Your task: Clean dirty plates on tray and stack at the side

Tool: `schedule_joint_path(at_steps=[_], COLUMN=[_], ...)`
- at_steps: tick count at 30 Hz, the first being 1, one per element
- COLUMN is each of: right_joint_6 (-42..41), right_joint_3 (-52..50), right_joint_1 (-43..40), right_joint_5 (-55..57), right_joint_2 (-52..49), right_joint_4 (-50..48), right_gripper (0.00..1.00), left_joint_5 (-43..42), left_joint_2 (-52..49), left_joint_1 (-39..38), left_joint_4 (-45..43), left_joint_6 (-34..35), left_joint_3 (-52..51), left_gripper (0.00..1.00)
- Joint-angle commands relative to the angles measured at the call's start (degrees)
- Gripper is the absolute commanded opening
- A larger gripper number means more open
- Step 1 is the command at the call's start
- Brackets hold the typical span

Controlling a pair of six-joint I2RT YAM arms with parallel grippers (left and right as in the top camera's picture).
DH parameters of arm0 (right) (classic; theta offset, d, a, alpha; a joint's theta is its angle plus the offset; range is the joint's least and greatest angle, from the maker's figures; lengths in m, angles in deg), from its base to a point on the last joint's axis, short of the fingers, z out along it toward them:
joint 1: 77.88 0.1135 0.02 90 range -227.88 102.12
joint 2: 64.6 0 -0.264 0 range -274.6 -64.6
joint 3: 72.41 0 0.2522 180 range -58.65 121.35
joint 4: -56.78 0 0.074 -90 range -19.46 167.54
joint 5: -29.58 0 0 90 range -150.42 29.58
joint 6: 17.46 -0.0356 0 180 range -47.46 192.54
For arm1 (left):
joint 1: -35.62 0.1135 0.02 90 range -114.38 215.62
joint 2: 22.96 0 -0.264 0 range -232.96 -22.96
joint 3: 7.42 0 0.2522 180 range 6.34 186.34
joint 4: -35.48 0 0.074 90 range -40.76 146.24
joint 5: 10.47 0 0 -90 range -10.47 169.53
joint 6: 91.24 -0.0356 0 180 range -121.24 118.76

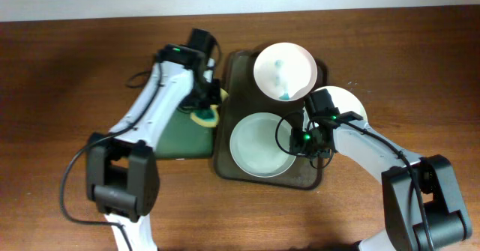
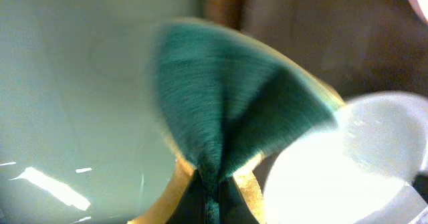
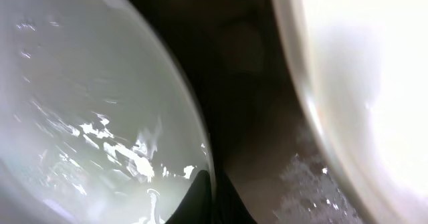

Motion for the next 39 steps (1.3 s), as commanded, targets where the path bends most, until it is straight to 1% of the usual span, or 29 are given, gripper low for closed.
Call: schedule_joint_path(at_steps=[1, 2, 3, 4, 5, 6, 7, 8, 9, 10, 11, 12, 13, 14, 16, 18, 19, 23, 28, 39], right_joint_6=[0.96, 0.96, 1.01, 1.01, 0.98, 0.98, 0.94, 0.90, -0.02, -3.10, -4.90, -6.23, -6.84, -6.82, -6.80, -6.75, -6.78, -6.75, -6.62, -6.82], right_joint_3=[0.28, 2.16, 4.76, 7.45, 9.60, 11.41, 12.28, 12.28, 12.31, 12.50, 13.38, 13.73, 14.12, 14.12, 14.12, 14.12, 14.12, 14.12, 14.12, 14.12], right_joint_1=[0.42, 0.46, 0.63, 1.42, 2.91, 5.14, 7.87, 9.42, 12.02, 14.34, 17.51, 19.12, 23.93, 26.23, 35.36, 39.23, 40.24, 41.05, 41.05, 41.03], right_joint_5=[-2.34, -3.15, -1.18, 3.23, 8.68, 15.02, 21.55, 25.09, 31.89, 38.77, 45.55, 49.18, 57.53, 61.09, 73.50, 77.44, 77.70, 77.90, 77.88, 77.13], right_joint_2=[-0.87, -0.22, 1.62, 4.63, 7.91, 11.50, 14.93, 16.31, 17.55, 17.97, 17.97, 17.97, 17.97, 17.94, 17.94, 17.94, 17.94, 17.94, 17.94, 17.94], right_joint_4=[0.33, 3.52, 7.52, 11.37, 14.60, 17.33, 19.15, 19.61, 20.41, 21.62, 23.06, 23.61, 24.04, 24.33, 24.85, 24.90, 25.09, 25.16, 27.96, 27.61], right_gripper=[0.04, 0.04, 0.04, 0.04, 0.04, 0.04, 0.04, 0.04, 0.04, 0.04, 0.04, 0.04, 0.04, 0.04, 0.04, 0.04, 0.04, 0.04, 0.04, 0.04], left_joint_5=[5.99, 7.13, 7.45, 7.41, 7.43, 7.41, 7.02, 6.60, 6.51, 6.51, 6.54, 6.54, 6.56, 6.62, 7.19, 7.19, 7.19, 6.99, 6.99, 6.99], left_joint_2=[1.88, 1.88, 1.88, 1.88, 1.90, 2.47, 4.04, 5.44, 7.93, 11.10, 15.13, 17.05, 20.15, 22.16, 23.43, 23.41, 23.41, 23.41, 23.41, 23.41], left_joint_1=[4.31, 4.90, 5.35, 5.44, 5.46, 5.44, 5.44, 5.44, 5.44, 5.44, 5.44, 5.44, 5.44, 5.44, 5.44, 5.44, 5.44, 5.44, 5.44, 5.44], left_joint_4=[-0.24, -1.22, -3.67, -4.74, -4.46, -4.48, -4.46, -4.31, -3.91, -3.58, -3.28, -3.08, -2.54, -2.38, -1.62, -1.07, -1.09, -1.05, -1.05, -1.05], left_joint_6=[-0.96, -1.01, -2.10, -2.05, -2.29, -2.51, -2.49, -2.49, -2.49, -2.49, -2.49, -2.49, -2.49, -2.49, -2.49, -2.49, -2.47, -2.47, -2.45, -2.47], left_joint_3=[-1.11, -2.95, -5.75, -7.32, -7.69, -7.67, -7.67, -7.67, -7.67, -7.67, -7.67, -7.67, -7.67, -7.67, -7.67, -7.67, -7.67, -7.67, -7.67, -7.67], left_gripper=[0.00, 0.00, 0.00, 0.03, 0.13, 0.28, 0.46, 0.56, 0.64, 0.70, 0.79, 0.82, 0.99, 1.00, 0.99, 0.99, 1.00, 1.00, 0.99, 0.99])
